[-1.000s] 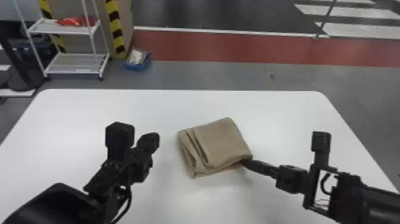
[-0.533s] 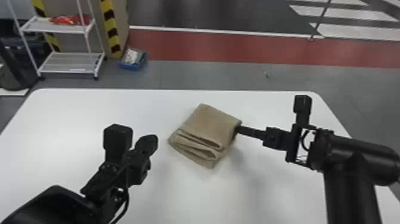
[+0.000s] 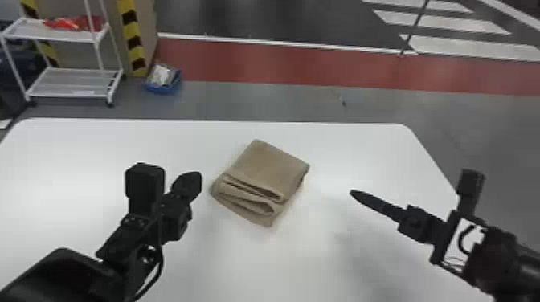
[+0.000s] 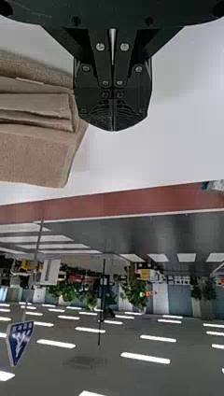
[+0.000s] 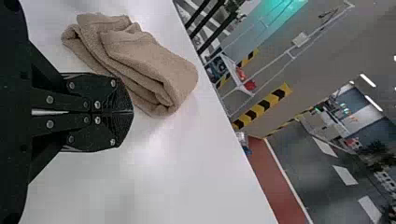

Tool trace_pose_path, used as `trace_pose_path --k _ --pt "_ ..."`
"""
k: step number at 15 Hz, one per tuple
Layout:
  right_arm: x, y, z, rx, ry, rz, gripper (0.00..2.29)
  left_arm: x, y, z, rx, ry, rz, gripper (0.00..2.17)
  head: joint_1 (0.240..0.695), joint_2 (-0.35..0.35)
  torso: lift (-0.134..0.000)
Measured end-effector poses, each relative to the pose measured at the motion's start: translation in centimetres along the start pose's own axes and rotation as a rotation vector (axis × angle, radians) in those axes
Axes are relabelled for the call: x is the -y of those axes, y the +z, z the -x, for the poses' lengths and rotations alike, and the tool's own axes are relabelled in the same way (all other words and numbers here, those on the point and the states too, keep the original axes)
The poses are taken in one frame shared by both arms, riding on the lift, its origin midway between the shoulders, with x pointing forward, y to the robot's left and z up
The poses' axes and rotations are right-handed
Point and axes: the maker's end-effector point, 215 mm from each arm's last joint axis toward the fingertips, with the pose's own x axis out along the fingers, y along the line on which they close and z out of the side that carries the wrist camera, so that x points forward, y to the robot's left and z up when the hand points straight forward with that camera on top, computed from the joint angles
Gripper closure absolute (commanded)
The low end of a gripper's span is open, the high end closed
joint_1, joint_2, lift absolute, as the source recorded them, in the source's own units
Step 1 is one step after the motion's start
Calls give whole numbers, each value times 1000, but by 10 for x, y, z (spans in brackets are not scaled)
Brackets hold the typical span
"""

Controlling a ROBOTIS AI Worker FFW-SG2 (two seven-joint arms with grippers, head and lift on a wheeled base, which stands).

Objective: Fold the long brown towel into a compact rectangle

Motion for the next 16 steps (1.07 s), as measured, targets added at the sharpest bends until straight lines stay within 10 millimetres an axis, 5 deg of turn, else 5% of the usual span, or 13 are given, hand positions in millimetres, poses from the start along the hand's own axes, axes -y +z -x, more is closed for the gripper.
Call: trace_pose_path --k 2,5,10,16 --pt "25 12 57 128 -5 -19 2132 8 2 -7 19 -41 8 1889 695 -297 -125" --pt "44 2 109 211 -29 -16 2132 17 -3 -20 9 -114 23 1889 695 -350 -125" --pt "31 -4 141 239 -29 -8 2132 20 -10 -37 -9 -189 23 1889 695 -350 -125" --pt "21 2 150 263 0 -15 2132 30 -18 -39 -28 -195 1 1889 695 -350 -125"
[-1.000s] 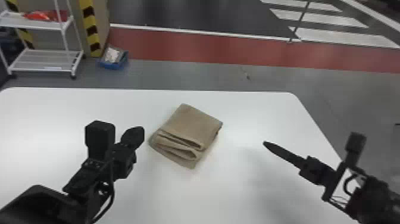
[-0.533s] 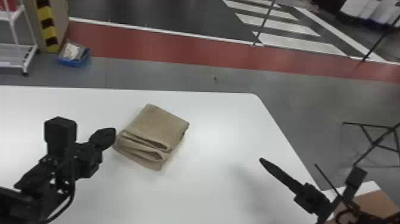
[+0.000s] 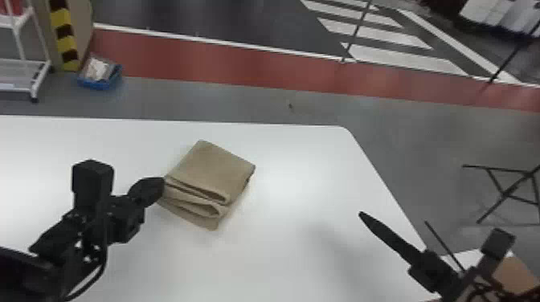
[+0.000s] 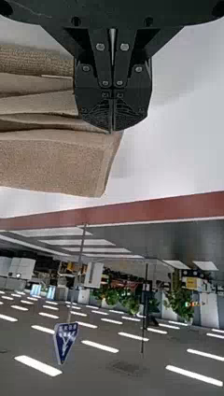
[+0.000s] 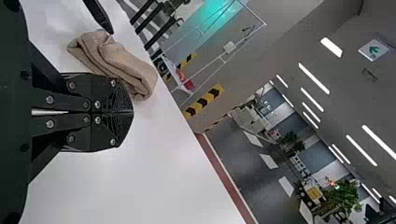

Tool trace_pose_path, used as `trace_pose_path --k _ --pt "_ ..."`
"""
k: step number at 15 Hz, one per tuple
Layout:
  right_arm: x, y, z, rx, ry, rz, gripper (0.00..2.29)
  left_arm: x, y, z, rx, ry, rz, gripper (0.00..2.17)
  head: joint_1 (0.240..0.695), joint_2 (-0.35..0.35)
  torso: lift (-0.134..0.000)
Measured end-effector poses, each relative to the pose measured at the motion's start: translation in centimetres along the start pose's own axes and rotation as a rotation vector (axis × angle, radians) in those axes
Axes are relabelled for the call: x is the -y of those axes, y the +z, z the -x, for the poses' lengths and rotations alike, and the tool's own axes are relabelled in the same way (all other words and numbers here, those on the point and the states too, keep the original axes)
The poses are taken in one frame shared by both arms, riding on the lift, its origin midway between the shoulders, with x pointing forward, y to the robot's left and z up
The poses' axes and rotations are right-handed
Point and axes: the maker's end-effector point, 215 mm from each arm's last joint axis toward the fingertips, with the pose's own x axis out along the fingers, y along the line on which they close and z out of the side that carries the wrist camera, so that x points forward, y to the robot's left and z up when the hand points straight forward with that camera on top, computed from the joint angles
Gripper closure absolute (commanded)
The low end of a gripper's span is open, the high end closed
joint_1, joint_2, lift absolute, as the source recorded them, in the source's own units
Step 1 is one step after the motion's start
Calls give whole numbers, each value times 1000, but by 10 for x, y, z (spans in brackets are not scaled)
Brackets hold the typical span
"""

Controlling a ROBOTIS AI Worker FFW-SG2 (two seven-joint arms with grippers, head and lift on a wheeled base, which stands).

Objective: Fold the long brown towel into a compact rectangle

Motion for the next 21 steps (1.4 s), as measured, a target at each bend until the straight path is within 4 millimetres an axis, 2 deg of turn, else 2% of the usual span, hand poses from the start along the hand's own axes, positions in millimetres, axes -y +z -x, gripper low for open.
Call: trace_pose_path --k 3,8,14,17,19,21 --pt "1 4 6 12 3 0 2132 8 -5 -2 -21 -8 -9 1889 695 -350 -125" --pt "6 7 12 36 0 -12 2132 38 -32 -1 -94 -46 -14 1889 695 -350 -125" --pt "2 16 4 56 22 -14 2132 101 -47 27 -157 -111 -8 1889 695 -350 -125" --pt "-5 18 -9 53 42 -10 2132 113 -38 41 -144 -103 -9 1889 695 -350 -125" --pt "-8 17 -19 42 44 0 2132 106 -24 45 -120 -77 -13 1889 695 -350 -125" --pt "-1 12 -32 19 13 22 2132 91 -6 50 -83 -44 -3 1889 695 -350 -125"
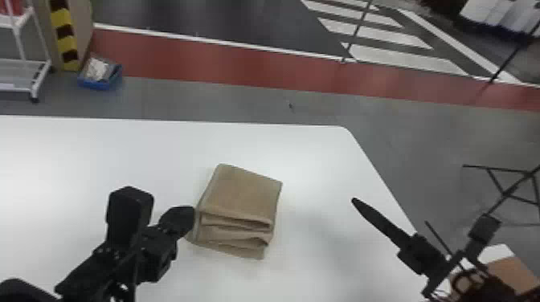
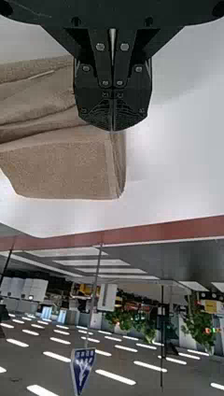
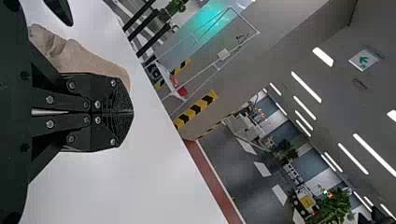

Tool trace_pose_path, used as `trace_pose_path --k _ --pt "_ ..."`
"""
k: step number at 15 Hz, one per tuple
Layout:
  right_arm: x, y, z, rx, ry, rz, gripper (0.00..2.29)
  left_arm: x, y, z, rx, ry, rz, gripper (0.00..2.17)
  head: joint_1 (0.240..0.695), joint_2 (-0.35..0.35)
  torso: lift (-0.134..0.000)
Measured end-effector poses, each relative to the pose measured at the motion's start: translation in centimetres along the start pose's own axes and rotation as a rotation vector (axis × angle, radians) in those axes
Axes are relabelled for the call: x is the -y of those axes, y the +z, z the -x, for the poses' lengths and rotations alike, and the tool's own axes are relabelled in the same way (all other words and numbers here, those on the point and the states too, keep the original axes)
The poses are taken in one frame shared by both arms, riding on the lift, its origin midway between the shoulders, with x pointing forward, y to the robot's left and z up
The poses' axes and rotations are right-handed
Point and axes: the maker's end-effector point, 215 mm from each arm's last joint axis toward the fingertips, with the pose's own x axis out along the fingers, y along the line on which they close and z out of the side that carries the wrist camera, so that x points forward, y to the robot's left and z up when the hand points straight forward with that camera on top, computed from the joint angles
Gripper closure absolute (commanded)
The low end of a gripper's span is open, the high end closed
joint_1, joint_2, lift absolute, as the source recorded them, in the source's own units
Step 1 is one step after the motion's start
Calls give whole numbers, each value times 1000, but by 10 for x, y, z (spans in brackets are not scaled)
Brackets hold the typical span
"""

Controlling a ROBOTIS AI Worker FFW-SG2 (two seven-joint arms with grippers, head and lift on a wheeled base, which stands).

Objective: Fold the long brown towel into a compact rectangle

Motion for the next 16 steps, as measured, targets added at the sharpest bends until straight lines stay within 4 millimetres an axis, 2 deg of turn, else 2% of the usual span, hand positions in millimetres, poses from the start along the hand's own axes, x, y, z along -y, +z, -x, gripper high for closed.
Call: trace_pose_path --k 2,4,7,8,10,12,16 --pt "16 -1 -16 -11 -61 43 2132 -18 14 8 34 30 13 1889 695 -350 -125" --pt "24 -4 -43 -32 -93 92 2132 -40 25 18 72 68 31 1892 695 -350 -125" --pt "16 -18 -91 -92 -91 131 2132 -75 34 32 124 126 64 1889 695 -345 -125" --pt "13 -24 -102 -110 -92 143 2132 -82 34 35 129 136 71 1889 695 -302 -125" --pt "10 -39 -121 -147 -102 177 2132 -92 34 42 141 147 79 1889 695 -270 -125" --pt "11 -50 -130 -174 -108 190 2132 -100 33 46 143 155 82 1889 695 -250 -125" --pt "3 -57 -151 -205 -104 210 2132 -105 36 48 149 154 87 1889 695 -219 -125"
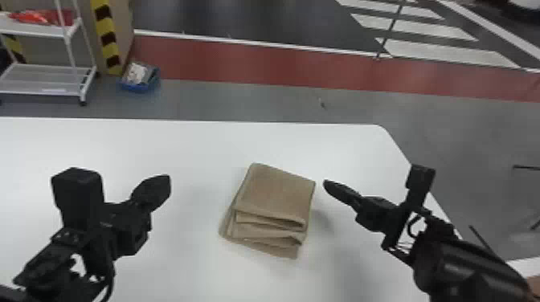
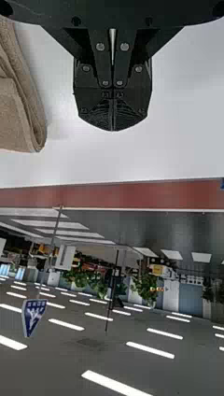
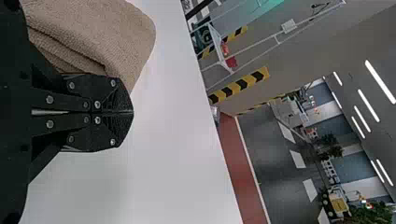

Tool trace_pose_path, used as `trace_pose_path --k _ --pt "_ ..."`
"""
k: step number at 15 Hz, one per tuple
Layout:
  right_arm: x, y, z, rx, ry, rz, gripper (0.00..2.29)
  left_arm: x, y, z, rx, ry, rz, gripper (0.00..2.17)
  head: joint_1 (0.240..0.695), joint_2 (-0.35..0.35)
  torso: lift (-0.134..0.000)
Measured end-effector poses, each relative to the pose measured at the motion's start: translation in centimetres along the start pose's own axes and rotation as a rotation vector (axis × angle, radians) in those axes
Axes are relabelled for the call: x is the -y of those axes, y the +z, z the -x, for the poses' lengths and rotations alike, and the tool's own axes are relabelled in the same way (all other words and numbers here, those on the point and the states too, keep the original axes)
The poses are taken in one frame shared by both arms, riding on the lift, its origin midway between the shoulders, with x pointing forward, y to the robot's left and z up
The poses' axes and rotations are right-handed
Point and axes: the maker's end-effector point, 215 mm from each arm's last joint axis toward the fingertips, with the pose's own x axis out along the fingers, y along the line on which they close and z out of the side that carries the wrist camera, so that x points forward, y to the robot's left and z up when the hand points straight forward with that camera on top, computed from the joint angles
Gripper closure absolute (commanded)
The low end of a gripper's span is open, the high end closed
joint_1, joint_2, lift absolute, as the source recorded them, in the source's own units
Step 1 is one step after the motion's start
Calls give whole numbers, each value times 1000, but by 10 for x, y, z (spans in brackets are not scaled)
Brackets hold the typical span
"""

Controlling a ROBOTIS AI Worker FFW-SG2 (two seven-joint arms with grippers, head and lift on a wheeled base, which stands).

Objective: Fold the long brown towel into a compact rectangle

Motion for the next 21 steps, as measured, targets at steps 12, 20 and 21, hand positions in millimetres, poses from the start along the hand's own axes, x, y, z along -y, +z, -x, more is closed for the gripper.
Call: trace_pose_path --k 12,20,21 --pt "-48 11 -57 -29 60 83 2132 -23 7 -1 32 17 23 1889 695 -119 -125" --pt "-3 5 5 3 -39 78 2132 -17 6 -9 29 6 25 1889 695 -198 -125" --pt "1 -5 2 -11 -43 65 2132 -16 5 -10 29 5 24 1889 695 -202 -125"
